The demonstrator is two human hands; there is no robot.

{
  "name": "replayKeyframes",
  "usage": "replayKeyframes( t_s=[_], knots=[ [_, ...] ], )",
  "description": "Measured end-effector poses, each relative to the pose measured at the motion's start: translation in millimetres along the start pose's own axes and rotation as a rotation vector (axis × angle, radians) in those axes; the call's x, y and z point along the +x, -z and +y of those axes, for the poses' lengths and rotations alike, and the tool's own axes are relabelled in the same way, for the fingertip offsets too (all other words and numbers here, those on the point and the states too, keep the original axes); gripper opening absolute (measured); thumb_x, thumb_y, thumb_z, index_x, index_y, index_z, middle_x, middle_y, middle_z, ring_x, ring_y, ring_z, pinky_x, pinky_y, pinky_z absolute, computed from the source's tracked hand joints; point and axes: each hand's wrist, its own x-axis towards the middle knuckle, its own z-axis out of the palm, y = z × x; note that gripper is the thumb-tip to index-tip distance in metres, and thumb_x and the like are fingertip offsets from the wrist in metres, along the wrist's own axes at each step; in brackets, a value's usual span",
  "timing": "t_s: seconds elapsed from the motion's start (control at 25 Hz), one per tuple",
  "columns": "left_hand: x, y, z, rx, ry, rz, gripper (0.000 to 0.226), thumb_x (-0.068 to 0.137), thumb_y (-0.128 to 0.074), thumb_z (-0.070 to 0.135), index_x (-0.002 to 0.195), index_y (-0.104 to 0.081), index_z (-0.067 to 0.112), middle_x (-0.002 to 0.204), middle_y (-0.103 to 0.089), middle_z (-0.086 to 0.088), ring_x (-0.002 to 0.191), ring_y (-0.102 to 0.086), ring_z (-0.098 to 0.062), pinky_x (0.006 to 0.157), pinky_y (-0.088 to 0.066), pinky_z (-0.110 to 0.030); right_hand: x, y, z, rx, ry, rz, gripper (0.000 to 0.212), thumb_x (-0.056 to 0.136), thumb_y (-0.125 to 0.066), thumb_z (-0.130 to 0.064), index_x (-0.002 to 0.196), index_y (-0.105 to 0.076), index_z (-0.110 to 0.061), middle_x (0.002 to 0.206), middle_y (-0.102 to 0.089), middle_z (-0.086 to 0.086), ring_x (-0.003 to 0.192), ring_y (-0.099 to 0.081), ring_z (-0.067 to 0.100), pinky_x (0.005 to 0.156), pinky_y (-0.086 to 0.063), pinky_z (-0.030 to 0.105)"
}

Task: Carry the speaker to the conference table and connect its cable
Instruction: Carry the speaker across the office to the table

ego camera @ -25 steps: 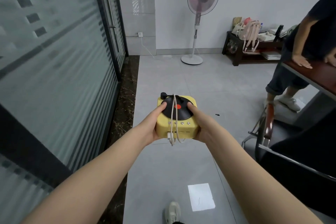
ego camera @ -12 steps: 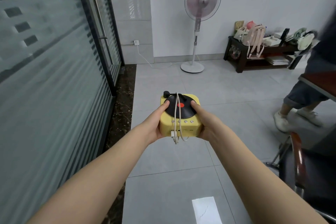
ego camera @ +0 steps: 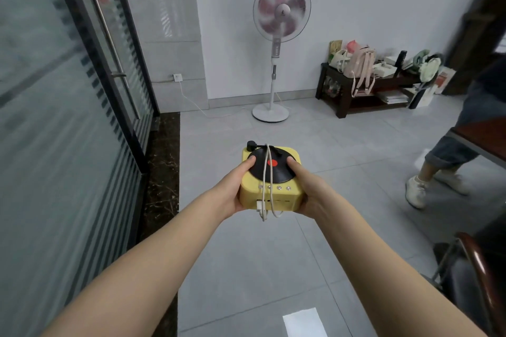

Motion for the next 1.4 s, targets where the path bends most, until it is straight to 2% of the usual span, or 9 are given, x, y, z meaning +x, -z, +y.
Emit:
replayKeyframes(
  t_s=[0.2, 0.32, 0.48, 0.6, 0.76, 0.96, 1.16, 1.28, 1.4],
  knots=[
    [73, 23, 64, 0.06, 0.025, -0.086, 0.038, 0.087, -0.053, 0.05, 0.106, -0.064, 0.019, 0.1, -0.072, -0.005, 0.092, -0.068, -0.024, 0.077, -0.056, -0.037, 62, -39, -39, 0.067, 0.034, 0.043, 0.051, 0.081, -0.066, -0.044, 0.116, -0.06, -0.006, 0.111, -0.07, 0.015, 0.087, -0.069, 0.031, 0.077, -0.056, 0.044],
    [106, 29, 85, 0.058, 0.041, -0.12, 0.034, 0.089, -0.052, 0.05, 0.1, -0.064, 0.02, 0.096, -0.072, -0.005, 0.089, -0.068, -0.023, 0.078, -0.055, -0.037, 92, -50, -54, 0.093, 0.031, 0.087, 0.052, 0.082, -0.066, -0.043, 0.118, -0.06, -0.006, 0.112, -0.07, 0.015, 0.086, -0.069, 0.031, 0.074, -0.057, 0.043],
    [158, 31, 109, 0.061, 0.067, -0.168, 0.037, 0.088, -0.052, 0.05, 0.106, -0.063, 0.02, 0.105, -0.071, -0.007, 0.099, -0.067, -0.025, 0.089, -0.053, -0.041, 131, -59, -78, 0.125, 0.026, 0.112, 0.048, 0.083, -0.065, -0.041, 0.116, -0.061, -0.006, 0.106, -0.071, 0.014, 0.082, -0.068, 0.03, 0.072, -0.056, 0.042],
    [196, 27, 125, 0.065, 0.069, -0.175, 0.039, 0.087, -0.053, 0.051, 0.108, -0.063, 0.02, 0.106, -0.072, -0.006, 0.099, -0.067, -0.025, 0.087, -0.054, -0.04, 164, -59, -98, 0.134, 0.03, 0.13, 0.048, 0.083, -0.065, -0.041, 0.115, -0.06, -0.006, 0.105, -0.07, 0.015, 0.079, -0.067, 0.03, 0.068, -0.056, 0.04],
    [258, 15, 155, 0.08, 0.063, -0.194, 0.042, 0.088, -0.053, 0.051, 0.112, -0.063, 0.019, 0.104, -0.072, -0.007, 0.094, -0.068, -0.025, 0.081, -0.055, -0.038, 222, -57, -134, 0.137, 0.043, 0.177, 0.052, 0.081, -0.067, -0.042, 0.117, -0.06, -0.005, 0.111, -0.07, 0.016, 0.081, -0.068, 0.032, 0.072, -0.056, 0.042],
    [340, -13, 203, 0.117, 0.077, -0.204, 0.038, 0.088, -0.052, 0.052, 0.105, -0.064, 0.019, 0.1, -0.073, -0.006, 0.092, -0.068, -0.024, 0.081, -0.055, -0.038, 297, -46, -192, 0.176, 0.031, 0.195, 0.052, 0.081, -0.067, -0.041, 0.118, -0.059, -0.005, 0.113, -0.069, 0.017, 0.082, -0.068, 0.032, 0.068, -0.056, 0.041],
    [421, -49, 251, 0.16, 0.092, -0.226, 0.037, 0.087, -0.053, 0.052, 0.101, -0.064, 0.02, 0.096, -0.073, -0.005, 0.09, -0.069, -0.024, 0.076, -0.056, -0.038, 371, -26, -254, 0.159, 0.047, 0.244, 0.056, 0.08, -0.068, -0.044, 0.118, -0.059, -0.004, 0.112, -0.07, 0.017, 0.093, -0.068, 0.035, 0.073, -0.057, 0.044],
    [456, -65, 268, 0.157, 0.103, -0.253, 0.036, 0.087, -0.052, 0.052, 0.101, -0.064, 0.021, 0.097, -0.073, -0.004, 0.089, -0.069, -0.023, 0.074, -0.055, -0.037, 402, -16, -278, 0.183, 0.046, 0.261, 0.056, 0.079, -0.069, -0.043, 0.116, -0.058, -0.004, 0.112, -0.07, 0.017, 0.09, -0.069, 0.034, 0.071, -0.057, 0.044],
    [492, -80, 282, 0.145, 0.113, -0.292, 0.035, 0.088, -0.052, 0.05, 0.102, -0.064, 0.021, 0.099, -0.073, -0.005, 0.091, -0.069, -0.023, 0.079, -0.055, -0.037, 434, -6, -298, 0.194, 0.043, 0.299, 0.063, 0.074, -0.073, -0.045, 0.12, -0.057, -0.005, 0.11, -0.071, 0.016, 0.092, -0.071, 0.034, 0.078, -0.057, 0.05]
  ],
)
